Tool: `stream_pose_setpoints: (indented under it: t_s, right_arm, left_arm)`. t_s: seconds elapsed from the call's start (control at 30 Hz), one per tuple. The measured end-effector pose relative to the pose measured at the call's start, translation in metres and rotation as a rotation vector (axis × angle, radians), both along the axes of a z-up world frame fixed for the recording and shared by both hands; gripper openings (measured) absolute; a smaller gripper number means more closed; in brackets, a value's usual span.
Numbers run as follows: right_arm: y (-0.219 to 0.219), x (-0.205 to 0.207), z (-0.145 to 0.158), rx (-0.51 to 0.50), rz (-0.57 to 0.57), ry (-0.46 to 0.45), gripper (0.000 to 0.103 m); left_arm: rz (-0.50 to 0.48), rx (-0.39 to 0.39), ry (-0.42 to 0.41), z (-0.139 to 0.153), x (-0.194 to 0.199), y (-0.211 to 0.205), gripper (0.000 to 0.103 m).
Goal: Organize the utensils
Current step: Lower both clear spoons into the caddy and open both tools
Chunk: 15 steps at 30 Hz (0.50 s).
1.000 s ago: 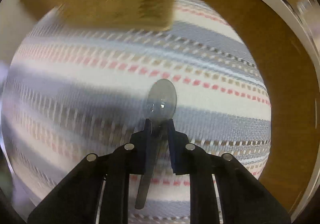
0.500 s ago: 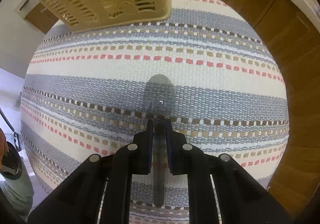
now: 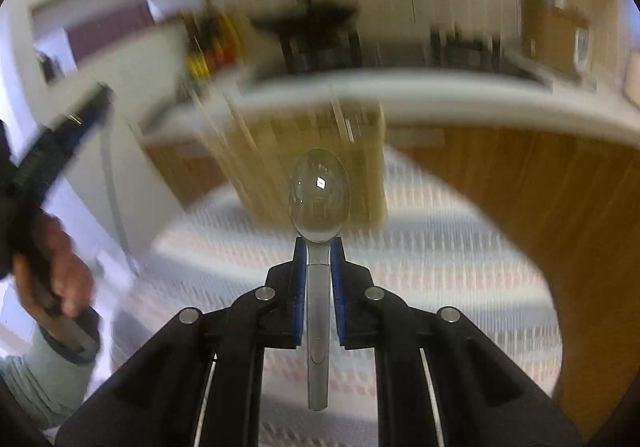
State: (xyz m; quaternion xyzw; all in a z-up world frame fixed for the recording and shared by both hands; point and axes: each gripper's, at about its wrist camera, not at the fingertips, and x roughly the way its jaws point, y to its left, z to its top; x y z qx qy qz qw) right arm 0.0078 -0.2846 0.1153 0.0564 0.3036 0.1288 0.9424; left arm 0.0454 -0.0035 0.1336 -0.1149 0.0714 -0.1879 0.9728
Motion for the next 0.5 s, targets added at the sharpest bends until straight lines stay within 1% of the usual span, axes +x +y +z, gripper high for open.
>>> stream_pose_setpoints:
  t_s: [0.07,0.17,0.27,0.37,0.4,0.5]
  right_arm:
    - [0.0,0.0,0.021,0.019,-0.004,-0.098,0.01]
    - [0.009,0.012,0.045,0.066,-0.007,-0.213,0.01]
    - [0.008,0.025,0.067,0.1,-0.017,-0.311,0.01]
    - [0.027,0.052,0.07,0.12,-0.037,-0.383,0.01]
    - [0.032,0.057,0.07,0.128,-0.041,-0.395,0.01]
    - [0.045,0.076,0.063,0.112,-0.08,-0.445,0.01]
  left_arm:
    - [0.008,-0.016,-0.044,0.014,0.003,-0.004,0.032]
    - [0.035,-0.03,-0.117,0.031,0.006,-0.011,0.032]
    - [0.065,-0.052,-0.182,0.044,0.012,-0.018,0.032]
    - [0.078,-0.063,-0.222,0.048,0.023,-0.028,0.032]
    - [0.082,-0.066,-0.227,0.048,0.025,-0.029,0.032]
    - [0.105,-0.074,-0.234,0.041,0.038,-0.034,0.032]
